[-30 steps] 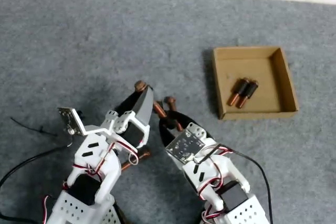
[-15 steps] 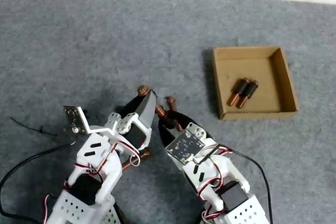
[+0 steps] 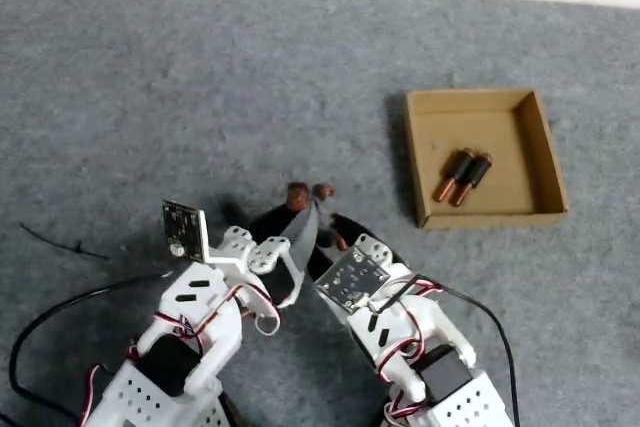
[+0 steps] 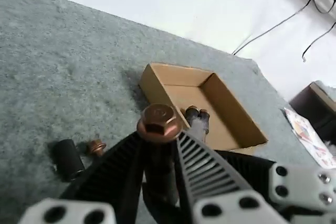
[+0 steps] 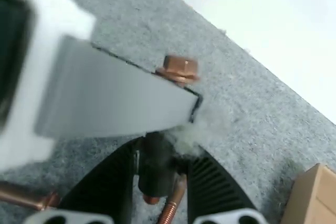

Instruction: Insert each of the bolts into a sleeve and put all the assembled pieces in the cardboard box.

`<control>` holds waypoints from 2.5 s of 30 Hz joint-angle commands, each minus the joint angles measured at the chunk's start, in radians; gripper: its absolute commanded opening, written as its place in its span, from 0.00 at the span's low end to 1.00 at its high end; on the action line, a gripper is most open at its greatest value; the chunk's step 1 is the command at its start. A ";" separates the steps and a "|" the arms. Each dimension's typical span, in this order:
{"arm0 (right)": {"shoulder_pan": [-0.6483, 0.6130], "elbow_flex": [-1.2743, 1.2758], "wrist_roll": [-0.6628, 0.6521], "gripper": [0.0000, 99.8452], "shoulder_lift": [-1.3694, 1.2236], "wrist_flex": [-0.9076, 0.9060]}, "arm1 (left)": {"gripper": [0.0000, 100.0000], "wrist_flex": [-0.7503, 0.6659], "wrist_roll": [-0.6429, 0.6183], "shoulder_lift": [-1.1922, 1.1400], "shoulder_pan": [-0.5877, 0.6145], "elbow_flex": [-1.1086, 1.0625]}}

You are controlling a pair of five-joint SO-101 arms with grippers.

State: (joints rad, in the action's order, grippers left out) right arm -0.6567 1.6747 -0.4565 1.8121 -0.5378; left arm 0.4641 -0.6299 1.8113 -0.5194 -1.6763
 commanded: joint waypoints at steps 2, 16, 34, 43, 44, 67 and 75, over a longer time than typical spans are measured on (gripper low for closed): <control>0.012 0.116 -0.008 0.01 0.019 0.007 | 0.01 0.018 0.032 0.016 -0.010 -0.021; 0.039 0.114 -0.003 0.01 0.024 0.010 | 0.31 0.114 -0.029 0.016 0.082 -0.012; 0.151 0.114 0.000 0.01 0.025 0.041 | 0.01 -0.089 -0.198 0.016 0.507 -0.021; 0.249 0.114 0.066 0.01 0.018 0.019 | 0.00 0.005 0.043 0.016 0.516 -0.021; 0.263 0.114 0.089 0.01 0.018 0.013 | 0.00 0.041 0.089 0.016 0.516 -0.021; 0.510 0.074 0.124 0.01 0.016 0.008 | 0.01 0.195 0.551 0.016 0.552 -0.019; 0.607 -0.341 0.215 0.01 -0.401 0.091 | 0.01 0.196 0.551 0.016 0.555 -0.019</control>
State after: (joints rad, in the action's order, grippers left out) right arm -0.0905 1.5612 -0.2585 1.6310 -0.5178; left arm 0.6590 -0.0867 1.8113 0.0253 -1.6763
